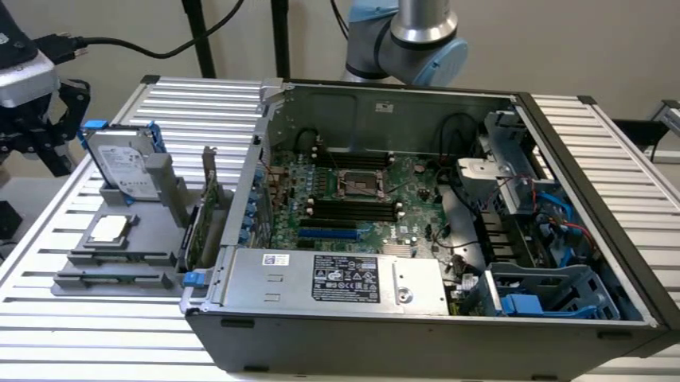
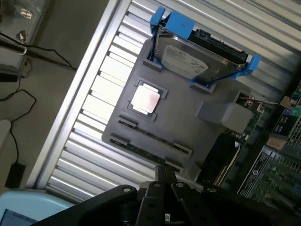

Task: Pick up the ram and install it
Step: 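Pick up the ram and move it above insertion slot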

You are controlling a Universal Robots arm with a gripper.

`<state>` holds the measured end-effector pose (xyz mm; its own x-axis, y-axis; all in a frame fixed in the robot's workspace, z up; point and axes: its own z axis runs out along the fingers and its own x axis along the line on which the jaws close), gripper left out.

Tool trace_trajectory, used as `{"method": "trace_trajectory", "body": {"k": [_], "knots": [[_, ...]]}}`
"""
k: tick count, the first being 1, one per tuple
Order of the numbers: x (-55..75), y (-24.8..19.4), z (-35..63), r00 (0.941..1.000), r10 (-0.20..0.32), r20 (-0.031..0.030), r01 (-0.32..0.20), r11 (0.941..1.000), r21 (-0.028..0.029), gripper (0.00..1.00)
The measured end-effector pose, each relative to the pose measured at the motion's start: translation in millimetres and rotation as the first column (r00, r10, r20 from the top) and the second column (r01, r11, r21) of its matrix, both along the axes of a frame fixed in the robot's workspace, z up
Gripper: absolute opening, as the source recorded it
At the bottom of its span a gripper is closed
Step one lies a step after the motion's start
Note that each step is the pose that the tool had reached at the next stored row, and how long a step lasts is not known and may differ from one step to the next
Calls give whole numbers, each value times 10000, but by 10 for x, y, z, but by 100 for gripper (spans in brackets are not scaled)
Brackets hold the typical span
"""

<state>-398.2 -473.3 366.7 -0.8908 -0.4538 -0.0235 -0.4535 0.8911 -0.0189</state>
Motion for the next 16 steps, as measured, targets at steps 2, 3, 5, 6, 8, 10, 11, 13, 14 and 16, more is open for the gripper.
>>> {"method": "trace_trajectory", "body": {"k": [2, 3, 5, 6, 8, 10, 11, 13, 14, 16], "knots": [[0, 0, -3, 9993, 365, 0, -365, 9993, 0, 11], [0, 0, -5, 9985, 545, -1, -545, 9985, 0, 11], [0, 0, -9, 9959, 904, 0, -904, 9959, 1, 11], [0, 0, -11, 9941, 1083, 0, -1083, 9941, 1, 11], [0, 0, -16, 9894, 1451, 1, -1451, 9894, 1, 11], [0, 0, -20, 9836, 1806, 0, -1806, 9836, 1, 11], [0, 0, -22, 9802, 1982, 0, -1982, 9802, 0, 11], [0, 0, -27, 9720, 2350, 1, -2350, 9720, 1, 11], [0, 0, -30, 9677, 2523, 1, -2523, 9677, 1, 11], [0, 0, -35, 9580, 2869, 1, -2869, 9580, 1, 11]]}}
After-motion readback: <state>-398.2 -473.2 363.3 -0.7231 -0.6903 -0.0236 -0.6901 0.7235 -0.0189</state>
